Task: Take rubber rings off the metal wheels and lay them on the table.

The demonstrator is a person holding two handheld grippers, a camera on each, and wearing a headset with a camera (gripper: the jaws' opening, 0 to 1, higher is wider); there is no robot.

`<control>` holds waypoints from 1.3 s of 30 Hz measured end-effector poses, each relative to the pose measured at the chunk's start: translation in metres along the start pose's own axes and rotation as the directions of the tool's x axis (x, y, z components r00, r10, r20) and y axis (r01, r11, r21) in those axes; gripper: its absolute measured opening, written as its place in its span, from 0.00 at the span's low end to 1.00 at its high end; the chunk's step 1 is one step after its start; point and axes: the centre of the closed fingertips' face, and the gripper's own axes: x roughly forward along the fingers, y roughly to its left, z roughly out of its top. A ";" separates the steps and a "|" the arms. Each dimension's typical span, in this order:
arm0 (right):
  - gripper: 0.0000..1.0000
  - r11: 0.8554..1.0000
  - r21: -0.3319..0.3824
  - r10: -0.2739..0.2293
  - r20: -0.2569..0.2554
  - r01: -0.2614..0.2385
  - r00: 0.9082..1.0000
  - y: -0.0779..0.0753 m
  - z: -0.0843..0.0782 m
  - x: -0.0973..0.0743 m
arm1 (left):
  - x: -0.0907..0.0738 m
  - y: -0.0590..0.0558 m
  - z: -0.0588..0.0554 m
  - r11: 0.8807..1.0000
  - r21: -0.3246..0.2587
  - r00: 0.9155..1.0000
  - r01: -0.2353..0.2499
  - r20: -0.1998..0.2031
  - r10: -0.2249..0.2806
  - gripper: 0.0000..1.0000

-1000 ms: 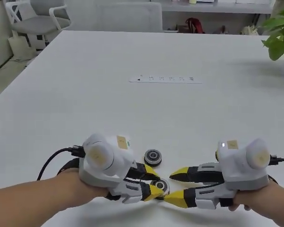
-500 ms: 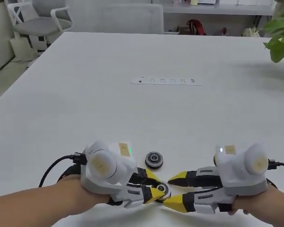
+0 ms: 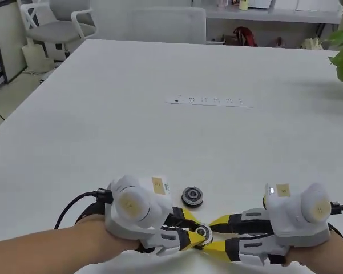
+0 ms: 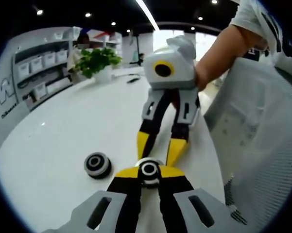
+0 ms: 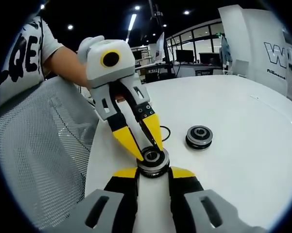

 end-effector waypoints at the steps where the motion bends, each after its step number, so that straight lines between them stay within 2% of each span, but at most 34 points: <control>1: 0.20 1.000 -0.003 -0.003 -0.002 0.003 1.000 -0.001 0.000 -0.001 | 0.000 0.000 0.000 1.000 0.000 1.000 0.000 0.001 0.000 0.13; 10: 0.12 1.000 0.023 -0.012 -0.020 0.012 1.000 -0.001 -0.005 -0.005 | 0.001 0.000 0.000 1.000 -0.009 1.000 0.000 0.014 0.000 0.13; 14: 0.04 0.999 0.036 -0.009 -0.032 0.010 0.999 -0.002 -0.007 -0.007 | 0.001 0.000 0.000 1.000 -0.007 1.000 -0.002 0.015 0.002 0.13; 18: 0.02 0.999 0.044 -0.011 -0.038 0.012 0.999 -0.003 -0.007 -0.007 | 0.001 0.001 0.000 1.000 -0.006 1.000 -0.003 0.013 0.003 0.13; 24: 0.00 0.991 0.129 -0.028 -0.026 0.031 0.999 -0.007 -0.008 -0.008 | 0.001 0.001 -0.001 1.000 -0.002 1.000 -0.005 0.010 0.005 0.13; 31: 0.00 0.962 0.271 -0.042 0.021 0.035 0.999 -0.011 -0.006 -0.012 | 0.001 -0.001 -0.001 1.000 0.002 1.000 -0.010 0.008 0.010 0.13; 33: 0.00 0.951 0.306 -0.054 0.040 0.039 0.998 -0.014 -0.005 -0.014 | 0.000 -0.001 -0.001 1.000 0.002 1.000 -0.009 0.007 0.009 0.12; 34: 0.00 0.939 0.343 -0.059 0.064 0.033 0.996 -0.014 -0.002 -0.016 | 0.000 -0.001 -0.001 1.000 0.002 1.000 -0.009 0.007 0.009 0.12; 39: 0.00 0.925 0.379 -0.065 0.084 0.028 0.994 -0.016 0.001 -0.018 | 0.000 -0.001 -0.001 1.000 0.004 1.000 -0.010 0.006 0.010 0.12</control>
